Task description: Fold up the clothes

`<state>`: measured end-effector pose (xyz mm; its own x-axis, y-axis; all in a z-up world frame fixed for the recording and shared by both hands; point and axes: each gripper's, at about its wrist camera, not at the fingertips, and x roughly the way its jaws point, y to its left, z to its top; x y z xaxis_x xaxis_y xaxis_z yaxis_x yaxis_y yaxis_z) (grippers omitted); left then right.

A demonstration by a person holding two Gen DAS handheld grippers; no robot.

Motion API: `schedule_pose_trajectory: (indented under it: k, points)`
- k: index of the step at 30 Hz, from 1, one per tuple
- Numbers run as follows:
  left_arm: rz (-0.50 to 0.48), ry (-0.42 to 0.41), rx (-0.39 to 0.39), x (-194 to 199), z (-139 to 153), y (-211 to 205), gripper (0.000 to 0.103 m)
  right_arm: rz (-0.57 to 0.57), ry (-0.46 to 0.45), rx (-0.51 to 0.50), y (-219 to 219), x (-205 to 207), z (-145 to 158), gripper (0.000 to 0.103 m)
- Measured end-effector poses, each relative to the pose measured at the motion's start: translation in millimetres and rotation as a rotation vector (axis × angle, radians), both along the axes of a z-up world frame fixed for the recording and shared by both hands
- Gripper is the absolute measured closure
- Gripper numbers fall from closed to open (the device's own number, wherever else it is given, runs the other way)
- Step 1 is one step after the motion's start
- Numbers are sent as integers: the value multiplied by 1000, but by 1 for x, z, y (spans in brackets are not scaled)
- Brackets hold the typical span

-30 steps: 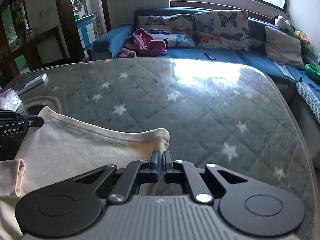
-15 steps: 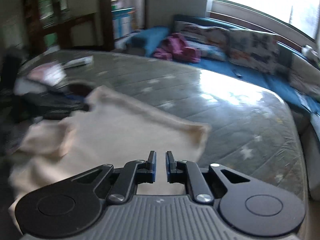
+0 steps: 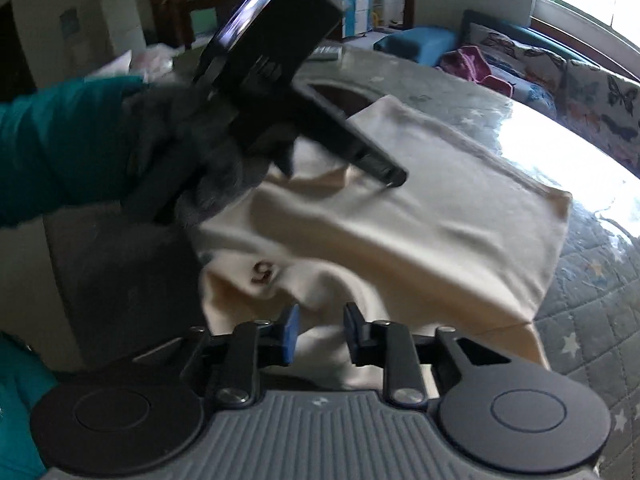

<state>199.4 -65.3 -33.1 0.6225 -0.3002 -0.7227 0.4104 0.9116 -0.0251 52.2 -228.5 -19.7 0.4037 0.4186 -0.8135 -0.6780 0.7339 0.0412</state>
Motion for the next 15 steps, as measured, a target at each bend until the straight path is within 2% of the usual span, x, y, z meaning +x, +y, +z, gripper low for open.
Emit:
schedule_pose_trajectory:
  k: [5,8,9,15]
  points:
    - [2,-5,2,-1,-1,1,76,-17,-34,-60,7,-13,-14,78]
    - [7,-9,3,-2,-2,2,72,-35,-33,-45,3,-16,-12,97]
    - [9,-10,2,-3,-2,3,71,-45,-29,-30,-1,-17,-11,99]
    - [24,-9,-10,-2,-3,7,64,-25,-10,-27,-11,-34,-2,101]
